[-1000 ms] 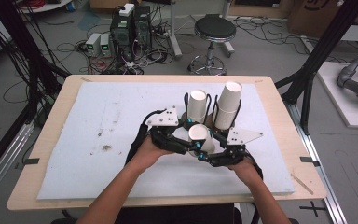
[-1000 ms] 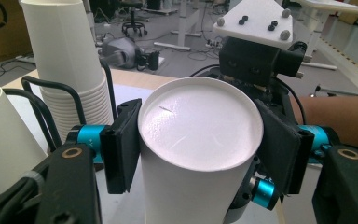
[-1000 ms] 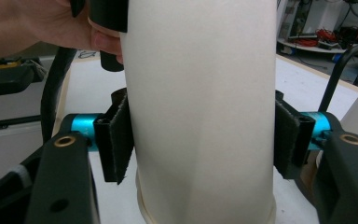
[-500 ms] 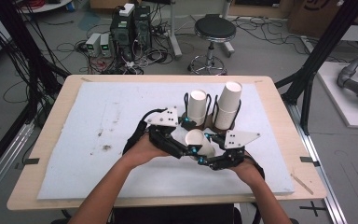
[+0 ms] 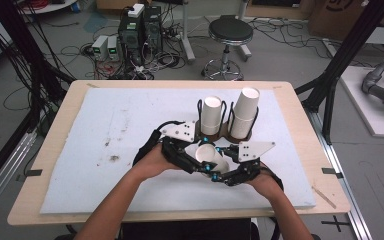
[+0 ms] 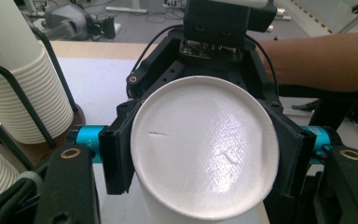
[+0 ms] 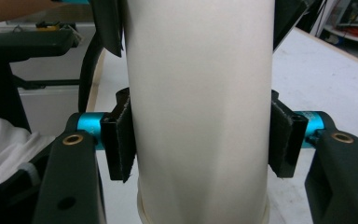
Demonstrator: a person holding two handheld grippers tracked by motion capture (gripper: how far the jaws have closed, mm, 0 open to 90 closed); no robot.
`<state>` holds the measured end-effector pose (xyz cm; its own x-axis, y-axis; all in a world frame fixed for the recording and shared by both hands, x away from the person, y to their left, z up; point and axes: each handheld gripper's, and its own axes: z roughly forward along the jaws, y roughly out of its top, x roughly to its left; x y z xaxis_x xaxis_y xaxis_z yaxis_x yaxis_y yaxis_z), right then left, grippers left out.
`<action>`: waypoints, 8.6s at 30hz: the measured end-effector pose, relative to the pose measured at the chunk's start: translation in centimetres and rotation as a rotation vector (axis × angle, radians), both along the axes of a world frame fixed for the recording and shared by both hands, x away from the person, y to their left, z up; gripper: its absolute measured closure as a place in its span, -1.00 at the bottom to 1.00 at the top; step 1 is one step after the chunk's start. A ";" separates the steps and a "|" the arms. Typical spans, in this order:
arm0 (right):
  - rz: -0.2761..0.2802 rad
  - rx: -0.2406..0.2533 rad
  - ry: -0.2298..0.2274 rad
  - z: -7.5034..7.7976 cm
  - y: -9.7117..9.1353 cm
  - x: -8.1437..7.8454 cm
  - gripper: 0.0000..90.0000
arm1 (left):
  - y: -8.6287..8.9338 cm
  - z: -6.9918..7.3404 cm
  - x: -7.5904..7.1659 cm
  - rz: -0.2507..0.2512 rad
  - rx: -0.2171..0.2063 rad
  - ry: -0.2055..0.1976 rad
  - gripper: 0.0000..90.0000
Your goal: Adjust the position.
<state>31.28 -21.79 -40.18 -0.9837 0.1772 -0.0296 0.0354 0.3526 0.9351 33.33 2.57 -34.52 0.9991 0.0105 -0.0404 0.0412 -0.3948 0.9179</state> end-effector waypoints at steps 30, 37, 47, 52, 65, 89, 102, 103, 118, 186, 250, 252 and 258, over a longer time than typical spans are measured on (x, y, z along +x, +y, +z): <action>-0.076 0.023 -0.034 0.2 -0.7 0.1 -0.22 | 1.9 0.0 0.2 0.086 -0.138 0.028 -0.44; -0.044 -0.041 -0.020 0.2 -0.6 0.1 -0.19 | 1.7 -0.3 0.4 0.029 -0.089 0.019 -0.21; -0.097 0.028 0.002 0.1 -0.7 0.1 -0.56 | 2.2 -0.7 0.8 0.031 -0.180 0.047 -0.20; -0.103 0.052 -0.002 0.2 -0.6 0.0 -0.47 | 2.4 -0.9 0.9 0.018 -0.254 0.077 -0.20; -0.079 0.004 -0.015 0.4 -1.1 0.2 -0.16 | 2.9 -1.4 1.1 0.099 -0.193 0.092 -0.49; -0.063 0.074 0.026 0.8 -1.3 0.0 -0.50 | 3.2 -1.9 1.1 0.004 -0.273 0.112 -0.19; -0.034 0.128 0.014 1.3 -2.2 0.1 -0.13 | 3.6 -2.5 1.1 0.028 -0.255 0.126 -0.19; -0.028 0.118 0.021 1.3 -2.2 0.1 -0.06 | 3.5 -2.4 1.0 0.057 -0.240 0.118 -0.24; 0.019 0.042 0.060 1.0 -1.5 0.1 -0.04 | 3.5 -2.6 0.4 0.012 -0.118 0.059 -0.18; 0.008 0.171 0.095 1.6 -1.4 0.0 -0.05 | 2.9 -4.0 -0.7 0.079 -0.133 0.005 -0.27; -0.064 0.266 0.121 1.8 -0.6 -0.1 -0.34 | 1.8 -5.3 -0.6 0.087 -0.216 0.035 -0.20; -0.064 0.281 0.128 1.7 -0.5 0.0 -0.35 | 1.8 -5.3 -0.6 0.087 -0.237 0.043 -0.21; -0.058 0.290 0.134 1.6 -0.3 0.0 -0.34 | 1.6 -5.5 -0.7 0.087 -0.244 0.049 -0.21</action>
